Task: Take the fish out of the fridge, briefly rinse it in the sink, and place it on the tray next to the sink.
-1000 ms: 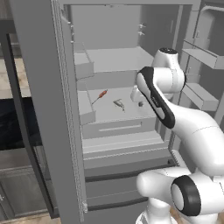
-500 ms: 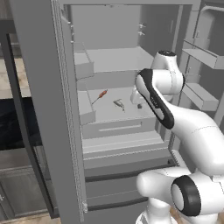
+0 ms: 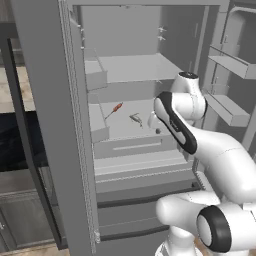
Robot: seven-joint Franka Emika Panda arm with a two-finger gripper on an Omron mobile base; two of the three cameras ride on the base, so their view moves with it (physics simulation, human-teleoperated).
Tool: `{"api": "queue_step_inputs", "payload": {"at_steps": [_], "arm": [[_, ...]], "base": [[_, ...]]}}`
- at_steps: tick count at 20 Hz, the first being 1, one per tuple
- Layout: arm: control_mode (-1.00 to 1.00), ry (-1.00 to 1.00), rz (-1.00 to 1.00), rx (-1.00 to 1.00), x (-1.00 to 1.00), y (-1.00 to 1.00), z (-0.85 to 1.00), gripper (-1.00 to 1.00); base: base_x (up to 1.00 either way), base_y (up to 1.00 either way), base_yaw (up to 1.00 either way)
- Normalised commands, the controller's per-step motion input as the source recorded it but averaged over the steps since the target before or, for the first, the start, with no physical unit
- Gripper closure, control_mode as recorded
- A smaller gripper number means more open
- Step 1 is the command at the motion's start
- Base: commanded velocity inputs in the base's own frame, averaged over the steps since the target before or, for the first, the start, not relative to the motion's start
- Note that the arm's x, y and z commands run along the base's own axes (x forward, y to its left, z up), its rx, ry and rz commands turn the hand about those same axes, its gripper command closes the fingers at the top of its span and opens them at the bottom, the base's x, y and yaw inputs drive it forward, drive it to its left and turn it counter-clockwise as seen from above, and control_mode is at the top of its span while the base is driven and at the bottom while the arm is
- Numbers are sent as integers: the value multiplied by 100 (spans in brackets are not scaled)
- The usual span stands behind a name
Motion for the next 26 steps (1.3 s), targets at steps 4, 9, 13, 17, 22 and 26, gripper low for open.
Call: {"api": "queue_step_inputs", "payload": {"at_steps": [4,9,13,17,22,26], "arm": [[-100,0,0,0,21,0,-31,-100],[-100,-2,-1,0,27,0,-33,-100],[-100,-9,-2,0,23,0,-15,-100],[-100,-26,-2,0,16,0,4,-100],[-100,-21,0,0,15,0,5,-100],[-100,-1,0,0,35,6,0,-100]], "base": [[0,0,0],[0,0,0],[0,0,0],[0,0,0],[0,0,0],[0,0,0]]}}
